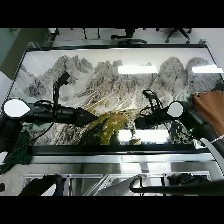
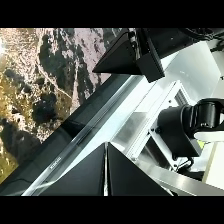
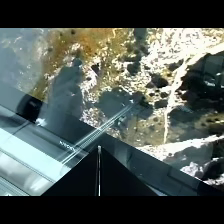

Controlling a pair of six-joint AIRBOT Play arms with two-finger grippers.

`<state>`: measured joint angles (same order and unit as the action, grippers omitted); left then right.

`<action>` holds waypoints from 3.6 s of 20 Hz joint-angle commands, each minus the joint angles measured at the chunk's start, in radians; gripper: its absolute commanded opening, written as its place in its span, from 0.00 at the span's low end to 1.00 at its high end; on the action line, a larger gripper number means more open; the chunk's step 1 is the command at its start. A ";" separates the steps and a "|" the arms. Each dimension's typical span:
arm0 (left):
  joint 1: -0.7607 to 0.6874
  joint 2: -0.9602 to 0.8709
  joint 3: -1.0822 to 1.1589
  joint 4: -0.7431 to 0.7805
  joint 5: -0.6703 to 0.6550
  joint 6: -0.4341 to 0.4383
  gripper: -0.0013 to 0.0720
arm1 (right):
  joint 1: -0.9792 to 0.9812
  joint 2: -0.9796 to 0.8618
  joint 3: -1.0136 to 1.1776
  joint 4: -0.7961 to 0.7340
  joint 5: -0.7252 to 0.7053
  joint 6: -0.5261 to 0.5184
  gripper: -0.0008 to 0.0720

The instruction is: Fold the shirts.

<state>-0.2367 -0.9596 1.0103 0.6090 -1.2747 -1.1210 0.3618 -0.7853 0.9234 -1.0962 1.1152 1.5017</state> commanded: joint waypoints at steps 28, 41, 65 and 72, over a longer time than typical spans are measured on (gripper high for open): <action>0.755 -0.535 0.136 0.921 0.228 -0.039 0.98 | 0.001 -0.003 0.000 0.000 0.000 0.001 0.04; 0.526 -0.513 0.612 0.710 0.005 -0.145 0.03 | 0.001 -0.003 0.000 0.000 -0.001 0.001 0.04; -0.038 -0.532 0.507 0.280 -0.143 -0.319 0.97 | -0.270 -0.003 0.070 0.011 0.114 -0.014 0.47; 0.039 -0.315 0.054 0.289 -0.145 -0.274 0.97 | -0.154 -0.222 0.033 0.211 0.086 -0.211 0.69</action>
<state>-0.2165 -1.3655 1.2778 0.9092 -1.4643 -1.4128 0.1551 -0.9188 0.9695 -0.9825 1.2209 1.3907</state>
